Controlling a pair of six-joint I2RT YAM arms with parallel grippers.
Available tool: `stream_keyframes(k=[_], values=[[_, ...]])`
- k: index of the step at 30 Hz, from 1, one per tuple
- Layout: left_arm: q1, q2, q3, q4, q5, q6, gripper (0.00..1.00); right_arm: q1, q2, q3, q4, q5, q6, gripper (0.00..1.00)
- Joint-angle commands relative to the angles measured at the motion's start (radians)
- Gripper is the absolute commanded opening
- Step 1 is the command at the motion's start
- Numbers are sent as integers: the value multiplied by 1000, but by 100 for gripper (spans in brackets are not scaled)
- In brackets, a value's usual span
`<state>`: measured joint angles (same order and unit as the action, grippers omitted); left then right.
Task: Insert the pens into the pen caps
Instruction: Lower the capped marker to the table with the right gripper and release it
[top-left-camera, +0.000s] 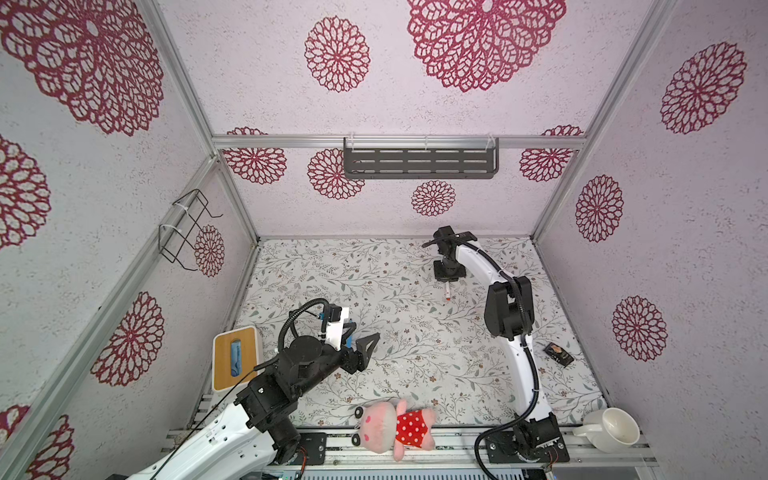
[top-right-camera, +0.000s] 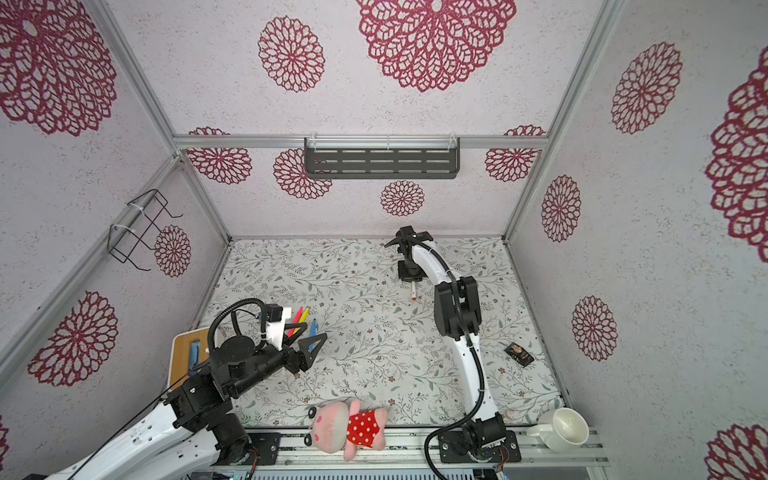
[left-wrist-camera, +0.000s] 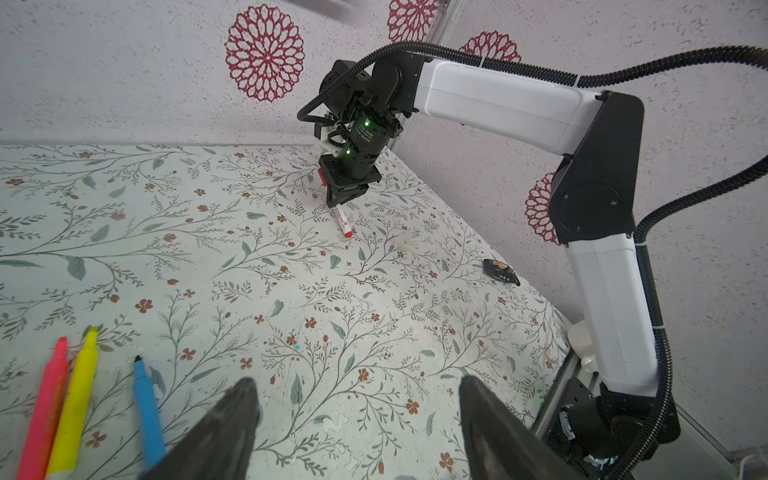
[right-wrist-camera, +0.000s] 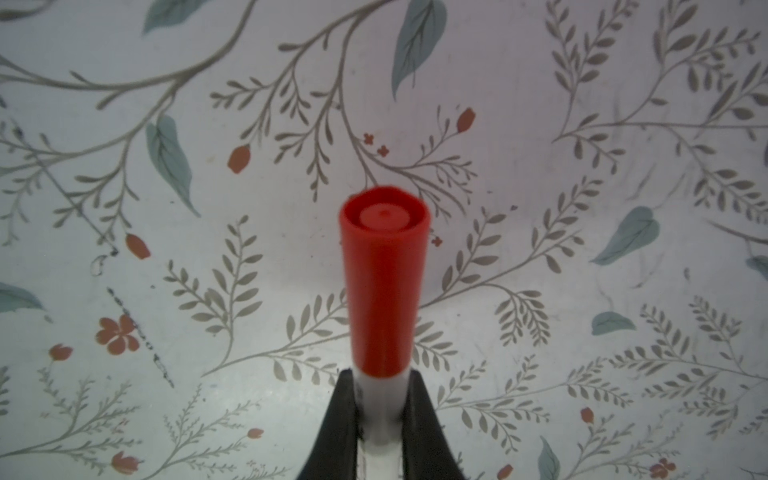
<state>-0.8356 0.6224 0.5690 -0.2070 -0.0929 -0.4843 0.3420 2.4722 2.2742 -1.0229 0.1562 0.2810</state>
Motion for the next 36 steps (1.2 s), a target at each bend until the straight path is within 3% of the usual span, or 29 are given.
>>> stream_keyframes(k=[1,3,11,13,14,17,18,28,36], values=[[-7,5,-8,19,1,-8,78,-8,12,27,-28,30,1,0],[-8,7,-6,18,1,-7,78,-9,12,27,-25,24,1,1],[-7,1,0,6,-6,-6,78,-11,-7,26,-23,24,0,21],[-7,2,-1,4,-9,-8,78,-11,-15,25,-25,18,-4,29],[-7,1,-3,5,-10,-10,78,-11,-23,19,-22,18,-4,39],[-8,1,-4,4,-12,-12,78,-11,-43,13,-20,19,-2,42],[-8,1,-4,4,-15,-12,79,-11,-51,12,-19,19,0,56],[-7,4,16,-75,-123,-22,79,-8,-165,-44,4,4,16,58],[16,90,58,-161,-185,-63,80,6,-328,-175,76,-29,15,58]])
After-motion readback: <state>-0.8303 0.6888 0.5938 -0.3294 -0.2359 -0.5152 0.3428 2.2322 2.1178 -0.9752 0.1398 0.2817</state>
